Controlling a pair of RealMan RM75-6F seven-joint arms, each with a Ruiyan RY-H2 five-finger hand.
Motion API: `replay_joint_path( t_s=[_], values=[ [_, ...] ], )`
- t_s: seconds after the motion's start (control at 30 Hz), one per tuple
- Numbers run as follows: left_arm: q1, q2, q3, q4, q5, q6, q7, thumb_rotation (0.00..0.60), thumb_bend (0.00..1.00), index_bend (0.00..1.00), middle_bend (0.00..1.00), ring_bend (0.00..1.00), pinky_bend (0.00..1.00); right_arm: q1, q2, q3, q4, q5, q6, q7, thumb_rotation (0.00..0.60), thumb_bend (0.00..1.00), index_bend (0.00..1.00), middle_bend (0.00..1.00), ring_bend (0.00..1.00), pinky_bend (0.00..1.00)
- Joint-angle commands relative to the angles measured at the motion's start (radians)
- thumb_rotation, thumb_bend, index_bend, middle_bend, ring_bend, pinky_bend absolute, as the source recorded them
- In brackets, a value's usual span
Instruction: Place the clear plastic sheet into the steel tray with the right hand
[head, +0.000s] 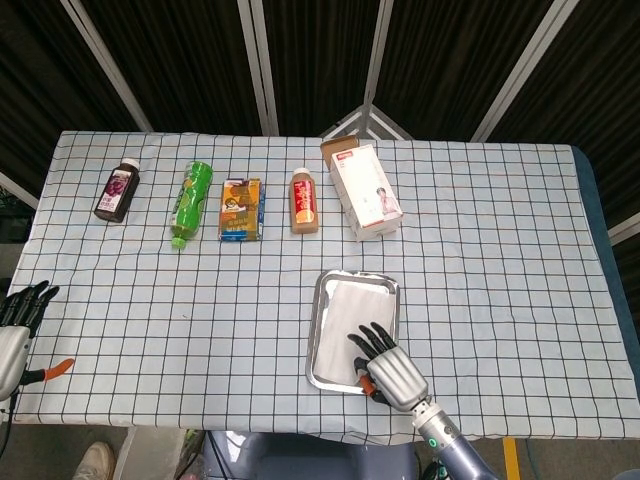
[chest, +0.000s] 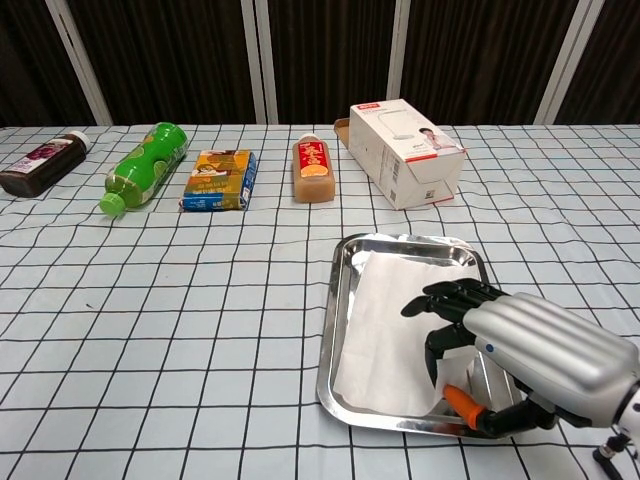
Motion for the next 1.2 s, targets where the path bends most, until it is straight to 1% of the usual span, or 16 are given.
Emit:
replay_joint_path(
  t_s=[0.03, 0.43, 0.63, 0.67, 0.77, 0.87, 1.07, 1.2],
  values=[
    [-0.001, 0.0, 0.0, 0.001, 0.0, -0.002, 0.0, 0.6, 0.0, 0.0, 0.0, 0.0, 0.0, -0.004, -0.003, 0.0, 0.004, -0.002, 0.01, 0.002, 0.6, 0.56, 0.64, 0.17, 0.0, 0.0],
    [0.0, 0.0, 0.001, -0.001, 0.002, 0.001, 0.001, 0.6, 0.0, 0.0, 0.0, 0.0, 0.0, -0.017, -0.018, 0.011, 0.011, 0.023, 0.028, -0.022, 0.6, 0.56, 0.64, 0.17, 0.0, 0.0],
    [0.001, 0.0, 0.001, -0.001, 0.001, 0.001, 0.0, 0.6, 0.0, 0.0, 0.0, 0.0, 0.0, -0.021, -0.018, 0.01, 0.004, 0.027, 0.036, -0.034, 0.6, 0.56, 0.55, 0.17, 0.0, 0.0],
    [0.001, 0.001, 0.001, -0.001, 0.002, 0.002, 0.0, 0.6, 0.0, 0.0, 0.0, 0.0, 0.0, -0.022, -0.017, 0.008, 0.0, 0.024, 0.04, -0.032, 0.6, 0.56, 0.54, 0.17, 0.0, 0.0],
    [0.0, 0.001, 0.002, 0.0, 0.003, 0.001, 0.0, 0.6, 0.0, 0.0, 0.0, 0.0, 0.0, -0.024, -0.012, 0.005, -0.004, 0.014, 0.051, -0.035, 0.6, 0.56, 0.44, 0.17, 0.0, 0.0],
    [0.001, 0.001, 0.002, 0.0, 0.004, 0.002, -0.001, 0.6, 0.0, 0.0, 0.0, 0.0, 0.0, -0.028, -0.008, 0.003, -0.012, 0.013, 0.059, -0.04, 0.6, 0.52, 0.35, 0.16, 0.0, 0.0],
    [0.001, 0.002, 0.003, 0.0, 0.006, 0.003, -0.003, 0.6, 0.0, 0.0, 0.0, 0.0, 0.0, -0.036, 0.002, -0.007, -0.031, -0.007, 0.081, -0.054, 0.6, 0.42, 0.21, 0.11, 0.0, 0.0],
    [0.001, 0.002, 0.004, -0.001, 0.008, 0.003, -0.003, 0.6, 0.0, 0.0, 0.0, 0.0, 0.0, -0.045, 0.005, -0.02, -0.049, -0.025, 0.099, -0.06, 0.6, 0.41, 0.14, 0.08, 0.0, 0.0]
  ],
)
